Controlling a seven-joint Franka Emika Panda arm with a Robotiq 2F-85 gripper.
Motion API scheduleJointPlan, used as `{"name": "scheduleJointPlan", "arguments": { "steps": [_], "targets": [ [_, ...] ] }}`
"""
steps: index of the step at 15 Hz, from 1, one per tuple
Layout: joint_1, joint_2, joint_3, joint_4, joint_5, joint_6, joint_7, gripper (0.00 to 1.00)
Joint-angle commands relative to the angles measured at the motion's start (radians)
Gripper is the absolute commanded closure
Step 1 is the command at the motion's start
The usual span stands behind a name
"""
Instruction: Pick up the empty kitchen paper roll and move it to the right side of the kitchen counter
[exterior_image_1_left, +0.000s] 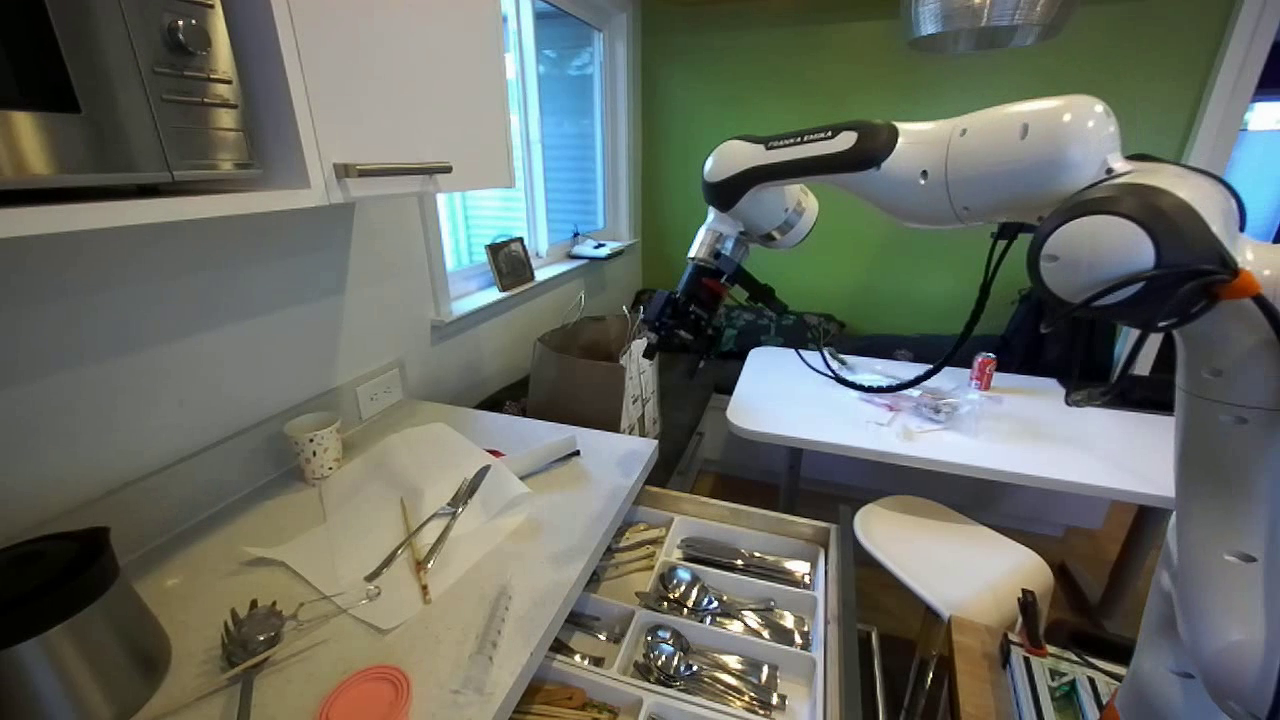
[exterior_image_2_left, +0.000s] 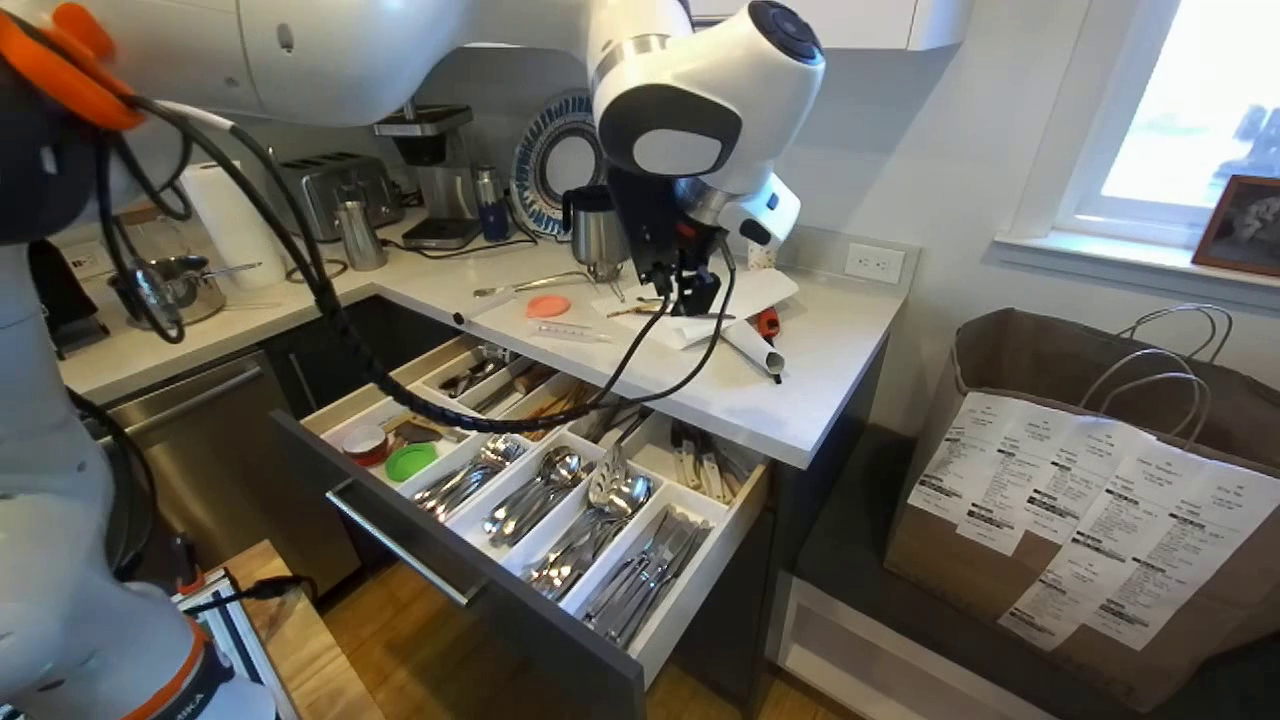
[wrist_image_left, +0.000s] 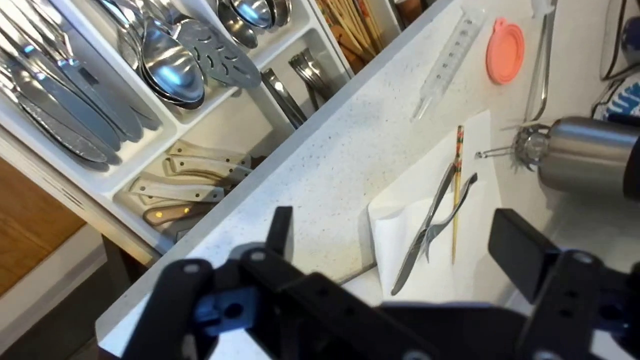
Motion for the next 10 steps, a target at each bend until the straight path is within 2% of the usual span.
{"name": "scheduleJointPlan", "arguments": {
  "steps": [1, 3, 4, 10],
  "targets": [
    [-0.074, 0.112, 0.025, 0.097, 0.077, -0.025, 0.139, 0.00],
    [-0.102, 0.152, 0.032, 0.113, 0.123, -0.028, 0.200, 0.00],
    [-0.083, 0.101, 0.036, 0.069, 0.067, 0.000, 0.140, 0.00],
    [-0.103, 0.143, 0.044, 0.100, 0.096, 0.000, 0.186, 0.00]
  ]
}}
